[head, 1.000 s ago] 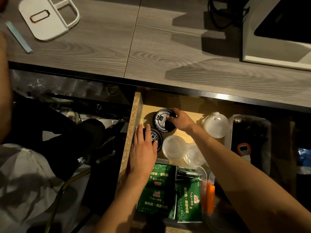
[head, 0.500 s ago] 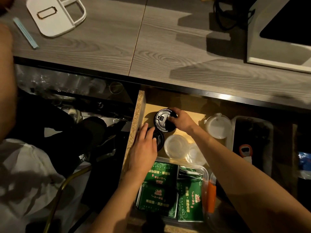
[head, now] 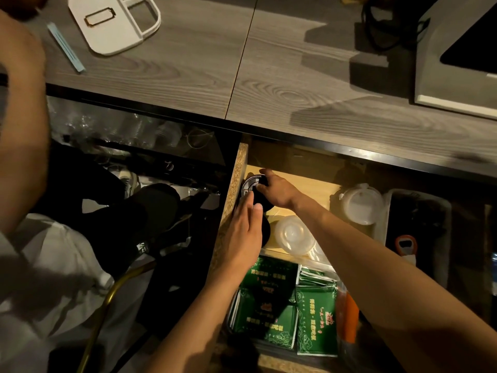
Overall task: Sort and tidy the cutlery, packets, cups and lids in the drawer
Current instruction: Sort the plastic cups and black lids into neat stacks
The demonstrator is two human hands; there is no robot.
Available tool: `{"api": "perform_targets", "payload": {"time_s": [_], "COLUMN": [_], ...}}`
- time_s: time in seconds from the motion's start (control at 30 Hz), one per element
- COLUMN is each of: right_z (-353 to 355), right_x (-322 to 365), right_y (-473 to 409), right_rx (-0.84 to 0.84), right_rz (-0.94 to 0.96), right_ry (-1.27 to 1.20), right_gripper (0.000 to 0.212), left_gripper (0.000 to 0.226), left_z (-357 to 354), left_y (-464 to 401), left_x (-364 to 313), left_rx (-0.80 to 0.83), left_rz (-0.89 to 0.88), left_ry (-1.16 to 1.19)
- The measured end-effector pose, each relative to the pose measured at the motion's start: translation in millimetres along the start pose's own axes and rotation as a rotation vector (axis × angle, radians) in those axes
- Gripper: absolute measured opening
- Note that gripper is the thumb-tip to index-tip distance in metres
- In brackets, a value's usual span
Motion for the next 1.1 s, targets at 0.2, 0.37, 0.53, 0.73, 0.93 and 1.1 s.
{"api": "perform_targets", "payload": {"time_s": [0.2, 0.37, 0.53, 0.73, 0.93, 1.1], "right_z": [8, 30, 89, 141, 161, 161], "right_x": [-18, -28, -48, -106, -158, -159], "right_y": [8, 42, 118, 197, 195, 168], "right_rx": [-0.183, -0.382, -0.85, -1.095, -0.935, -0.713], "right_rz": [-0.145, -0.123, -0.095, -0.207, -0.251, -0.197], "right_ry": [-0.336, -0.518, -0.489, -0.37, -0.319, -0.178], "right_gripper": [0.056, 0.055, 0.032, 0.034, 0.038, 0.037], "left_gripper": [0.06, 0.056, 0.049, 0.056, 0.105, 0.07], "left_z": [1, 8, -13, -102, -178, -201], "left_y": [-5, 1, 9, 1, -20, -32], "left_x": [-2, -27, -73, -129, -131, -132], "left_rx": [0.021, -0.039, 0.041, 0.345, 0.478, 0.45], "left_rz": [0.124, 0.007, -0.092, -0.057, 0.192, 0.33], "left_ry": [0.073, 0.05, 0.259, 0.184, 0.241, 0.276]}}
Point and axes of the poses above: each hand's wrist, its own y-axis away from the middle knuckle, its own z-axis out of the back of the hand, x = y × z, the point moved 10 cm from there along -y, towards the middle knuckle, and after that the axes turned 10 degrees about z, right-handed, at the moved point
